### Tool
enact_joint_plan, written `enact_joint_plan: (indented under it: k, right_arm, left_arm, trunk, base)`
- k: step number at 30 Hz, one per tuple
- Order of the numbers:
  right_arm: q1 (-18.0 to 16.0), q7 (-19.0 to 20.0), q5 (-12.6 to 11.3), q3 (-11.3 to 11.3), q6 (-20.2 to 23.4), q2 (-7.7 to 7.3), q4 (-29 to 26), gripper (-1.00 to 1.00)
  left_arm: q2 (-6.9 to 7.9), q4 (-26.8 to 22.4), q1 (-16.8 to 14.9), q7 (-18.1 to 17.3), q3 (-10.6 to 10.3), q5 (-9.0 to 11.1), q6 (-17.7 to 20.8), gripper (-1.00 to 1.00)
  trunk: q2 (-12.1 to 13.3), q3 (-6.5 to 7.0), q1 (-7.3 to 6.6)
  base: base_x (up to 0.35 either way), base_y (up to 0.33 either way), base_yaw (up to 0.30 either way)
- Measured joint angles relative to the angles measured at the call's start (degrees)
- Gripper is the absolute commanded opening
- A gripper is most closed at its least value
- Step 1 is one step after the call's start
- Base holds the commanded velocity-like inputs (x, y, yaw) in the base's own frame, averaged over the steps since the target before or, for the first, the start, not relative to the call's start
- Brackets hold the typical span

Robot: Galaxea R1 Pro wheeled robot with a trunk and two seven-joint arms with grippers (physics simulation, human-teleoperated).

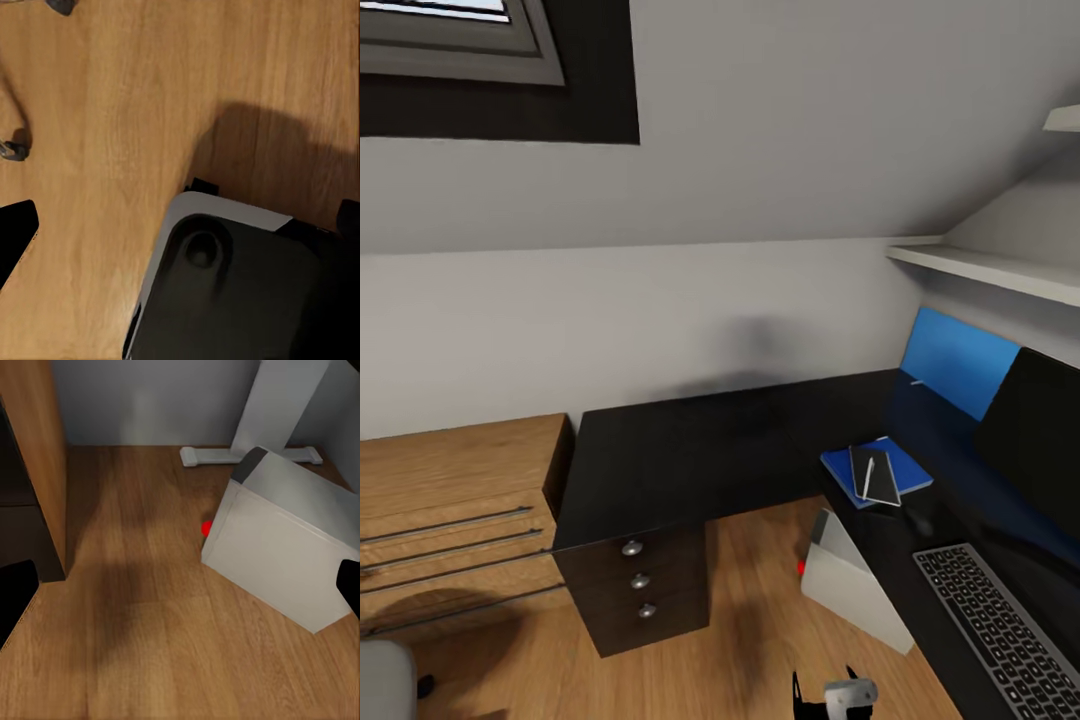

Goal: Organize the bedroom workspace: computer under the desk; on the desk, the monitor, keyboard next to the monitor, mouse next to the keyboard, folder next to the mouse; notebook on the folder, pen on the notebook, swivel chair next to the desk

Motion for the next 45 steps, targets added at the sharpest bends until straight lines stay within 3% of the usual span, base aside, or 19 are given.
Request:
enact_joint_plan:
  k: [1, 5, 7, 8, 11, 18, 29, 35, 45]
  right_arm:
    - [0.0, 0.0, 0.0, 0.0, -0.2, -0.01, 0.0, 1.00]
    - [0.2, 0.1, 0.2, 0.0, -1.1, -0.05, 0.0, 1.00]
    - [0.2, 0.1, 0.1, 0.0, -2.2, -0.08, 0.0, 1.00]
    - [0.2, 0.1, 0.1, 0.0, -4.0, -0.11, 0.0, 1.00]
    - [0.2, -0.1, 0.0, -0.2, -6.4, -0.41, 0.0, 1.00]
    - [0.2, -0.1, -0.1, -0.1, -6.2, -0.75, -0.1, 1.00]
    - [0.2, -0.1, -0.3, -0.4, -5.5, -0.95, -0.2, 1.00]
    - [0.2, 0.0, -0.3, -0.4, -2.8, -1.02, -0.4, 1.00]
    - [0.2, 0.1, -0.3, -0.2, -3.1, -1.03, -0.5, 1.00]
  left_arm:
    - [0.00, 0.1, 0.0, 0.0, 0.0, 0.0, -1.2, 1.00]
    - [-0.83, 2.9, 0.0, -0.2, -0.3, 0.2, -12.4, 1.00]
    - [-1.86, 5.7, 0.0, -0.3, -0.3, 0.3, -19.6, 1.00]
    - [-2.75, 8.5, 0.0, -0.3, -0.3, 0.4, -26.1, 1.00]
    - [-3.63, 10.9, 0.0, -0.2, -0.3, 0.5, -34.9, 1.00]
    - [-3.68, 11.3, -0.1, -0.1, -0.3, 0.5, -36.2, 1.00]
    - [-3.74, 11.4, -0.1, 0.2, -0.3, 0.6, -33.7, 1.00]
    - [-3.73, 11.3, -0.1, 0.1, -0.3, 0.5, -32.3, 1.00]
    - [-3.66, 11.3, -0.1, 0.2, -0.2, 0.5, -32.3, 1.00]
  trunk:
    - [0.4, 0.27, -0.22]
    - [2.0, 1.34, -1.10]
    - [2.8, 1.87, -1.54]
    - [3.2, 2.12, -1.75]
    - [3.2, 2.37, -1.75]
    - [3.2, 2.58, -1.75]
    - [3.2, 2.46, -1.74]
    - [3.2, 2.21, -1.75]
    - [3.2, 2.08, -1.75]
  base:
    - [0.000, 0.000, 0.087]
    - [0.000, 0.000, 0.121]
    - [0.000, 0.000, 0.157]
    - [0.000, 0.000, 0.168]
    - [0.000, 0.000, 0.179]
    - [0.000, 0.000, 0.105]
    - [-0.178, 0.000, 0.261]
    - [-0.009, 0.000, 0.243]
    - [0.000, 0.000, 0.058]
